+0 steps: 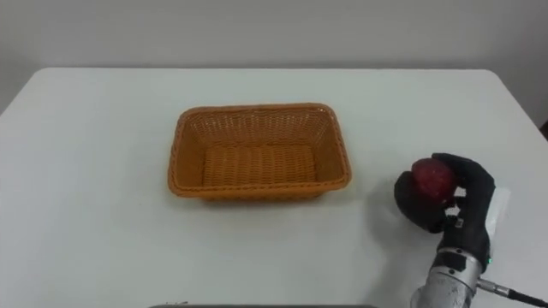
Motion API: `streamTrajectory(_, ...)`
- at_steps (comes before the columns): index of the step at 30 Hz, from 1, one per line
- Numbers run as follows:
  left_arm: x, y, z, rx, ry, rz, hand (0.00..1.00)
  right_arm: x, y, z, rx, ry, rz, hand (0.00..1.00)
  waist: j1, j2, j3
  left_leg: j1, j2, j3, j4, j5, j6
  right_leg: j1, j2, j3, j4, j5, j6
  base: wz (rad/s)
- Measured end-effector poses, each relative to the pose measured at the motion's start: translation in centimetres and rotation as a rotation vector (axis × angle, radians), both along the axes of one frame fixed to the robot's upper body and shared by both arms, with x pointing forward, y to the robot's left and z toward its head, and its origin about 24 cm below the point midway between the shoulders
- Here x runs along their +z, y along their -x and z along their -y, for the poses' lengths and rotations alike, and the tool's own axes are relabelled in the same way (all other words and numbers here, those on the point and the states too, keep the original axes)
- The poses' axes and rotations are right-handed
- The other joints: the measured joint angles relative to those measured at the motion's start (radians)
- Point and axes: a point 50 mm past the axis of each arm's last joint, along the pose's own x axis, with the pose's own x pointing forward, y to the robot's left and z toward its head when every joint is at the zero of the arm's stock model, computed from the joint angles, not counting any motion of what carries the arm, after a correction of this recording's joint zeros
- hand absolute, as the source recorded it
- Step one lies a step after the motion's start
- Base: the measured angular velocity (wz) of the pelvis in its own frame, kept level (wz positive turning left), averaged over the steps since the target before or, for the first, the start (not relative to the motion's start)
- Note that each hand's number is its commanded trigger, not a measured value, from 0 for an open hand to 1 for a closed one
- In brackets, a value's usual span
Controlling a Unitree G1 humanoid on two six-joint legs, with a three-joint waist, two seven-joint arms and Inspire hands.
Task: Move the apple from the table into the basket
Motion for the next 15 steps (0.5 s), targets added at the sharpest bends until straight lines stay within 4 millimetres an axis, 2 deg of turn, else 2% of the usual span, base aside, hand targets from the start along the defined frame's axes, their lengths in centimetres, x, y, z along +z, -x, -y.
streamTrajectory(4, 0.0, 0.1, 0.0, 0.002, 0.0, -0.002, 0.0, 1.7, -1.0, -0.5, 0.025, -0.001, 0.081, 1.0, 0.003, 0.0, 0.0047, -0.001, 0.0, 0.0, 0.003, 0.0, 0.0, -0.002, 0.0, 0.001, -0.001, 0.0, 0.0, 0.0)
streamTrajectory(11, -0.1, 0.1, 0.1, -0.001, 0.012, -0.007, 0.0, 5.7, -2.3, -1.7, 0.11, 0.004, 0.256, 1.0, 0.003, -0.004, 0.004, -0.005, 0.001, 0.0, 0.003, 0.0, 0.0, -0.004, 0.0, -0.004, 0.0, 0.0, 0.0, 0.0)
streamTrajectory(15, -0.1, -0.3, 0.3, -0.025, 0.017, -0.002, 0.0, 6.8, -2.8, -2.2, 0.147, 0.008, 0.302, 1.0, 0.002, -0.01, 0.0013, -0.014, 0.001, -0.002, 0.007, 0.0, 0.0, 0.0, -0.001, -0.013, 0.0, 0.0, 0.0, 0.02)
